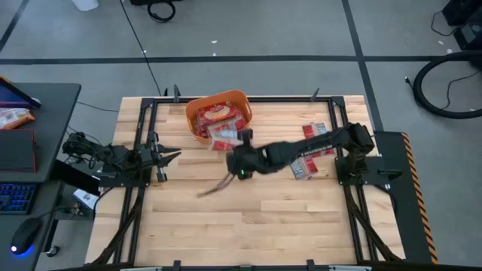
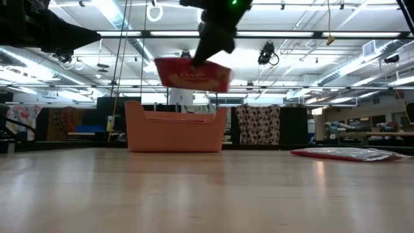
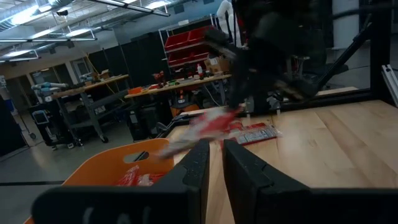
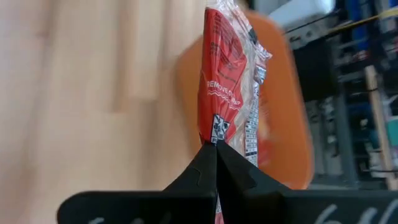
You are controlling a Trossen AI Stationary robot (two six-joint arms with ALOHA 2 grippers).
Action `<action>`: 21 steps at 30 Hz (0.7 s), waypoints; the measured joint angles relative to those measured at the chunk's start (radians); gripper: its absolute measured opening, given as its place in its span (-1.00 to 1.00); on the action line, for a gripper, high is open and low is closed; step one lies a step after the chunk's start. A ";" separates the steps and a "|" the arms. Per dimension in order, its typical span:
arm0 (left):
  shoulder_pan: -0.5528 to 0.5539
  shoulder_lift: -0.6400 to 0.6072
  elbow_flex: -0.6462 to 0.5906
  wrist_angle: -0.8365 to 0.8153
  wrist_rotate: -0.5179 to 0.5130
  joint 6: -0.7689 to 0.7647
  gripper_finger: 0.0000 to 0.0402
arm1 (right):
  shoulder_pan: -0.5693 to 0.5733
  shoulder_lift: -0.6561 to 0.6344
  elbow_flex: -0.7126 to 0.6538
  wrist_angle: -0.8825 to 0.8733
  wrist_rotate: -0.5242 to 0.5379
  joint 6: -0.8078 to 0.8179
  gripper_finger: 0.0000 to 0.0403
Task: Sort popcorn bags into baskets
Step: Put the red popcorn bag into the orange bin
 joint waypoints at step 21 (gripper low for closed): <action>0.000 0.009 0.001 0.000 -0.008 0.005 -0.75 | -0.478 0.177 -0.001 0.481 -0.412 -0.448 -0.88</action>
